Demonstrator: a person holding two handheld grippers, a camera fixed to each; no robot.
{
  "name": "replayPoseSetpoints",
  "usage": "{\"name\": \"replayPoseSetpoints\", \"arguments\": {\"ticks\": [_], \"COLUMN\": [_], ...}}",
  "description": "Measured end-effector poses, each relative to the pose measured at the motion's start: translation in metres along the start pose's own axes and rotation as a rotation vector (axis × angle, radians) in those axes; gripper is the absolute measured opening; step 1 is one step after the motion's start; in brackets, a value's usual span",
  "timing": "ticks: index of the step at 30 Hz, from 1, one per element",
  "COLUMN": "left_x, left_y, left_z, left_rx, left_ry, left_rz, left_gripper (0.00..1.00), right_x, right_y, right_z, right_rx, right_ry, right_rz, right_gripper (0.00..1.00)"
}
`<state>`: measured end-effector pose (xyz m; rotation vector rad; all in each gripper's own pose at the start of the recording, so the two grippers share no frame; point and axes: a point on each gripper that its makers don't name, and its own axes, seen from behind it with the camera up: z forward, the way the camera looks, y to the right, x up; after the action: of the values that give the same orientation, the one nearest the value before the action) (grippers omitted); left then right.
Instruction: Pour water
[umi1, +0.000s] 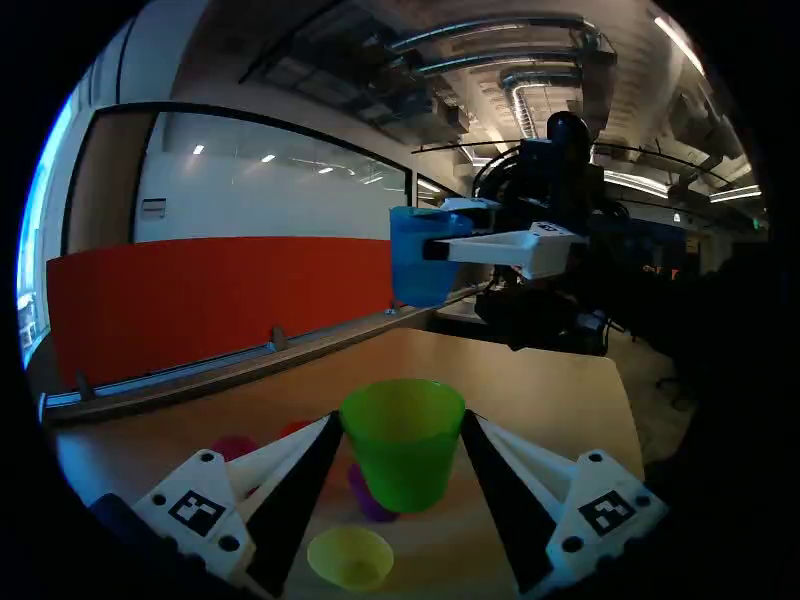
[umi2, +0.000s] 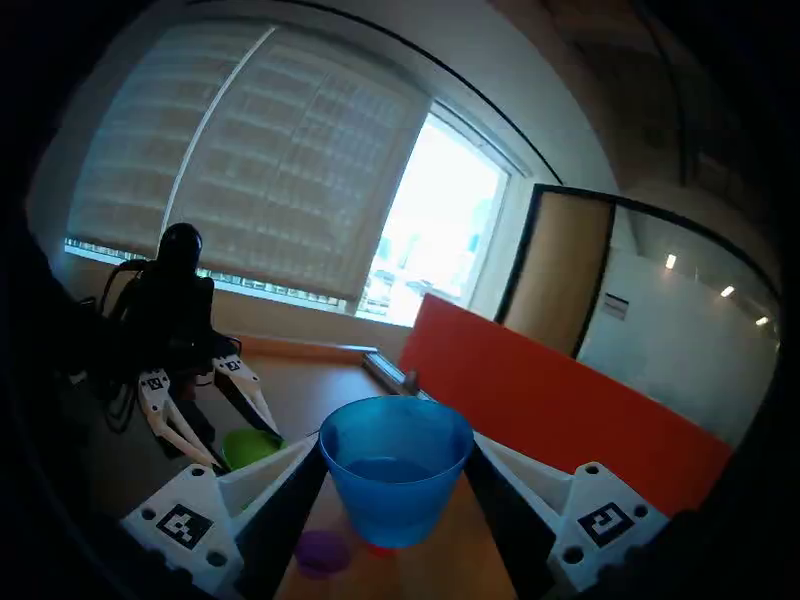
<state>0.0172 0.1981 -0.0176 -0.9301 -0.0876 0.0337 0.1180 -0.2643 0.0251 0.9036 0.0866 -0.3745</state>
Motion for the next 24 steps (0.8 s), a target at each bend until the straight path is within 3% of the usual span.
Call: {"name": "replayPoseSetpoints", "arguments": {"ticks": [24], "left_x": [-0.001], "left_y": [0.010], "left_z": [-0.002], "left_rx": [-0.021], "left_ry": [0.020], "left_rz": [0.011], "left_gripper": [0.87], "right_x": [0.025], "right_y": [-0.004], "right_z": [0.026], "right_rx": [0.004], "right_ry": [0.011], "right_rz": [-0.238], "right_gripper": [0.90]}}
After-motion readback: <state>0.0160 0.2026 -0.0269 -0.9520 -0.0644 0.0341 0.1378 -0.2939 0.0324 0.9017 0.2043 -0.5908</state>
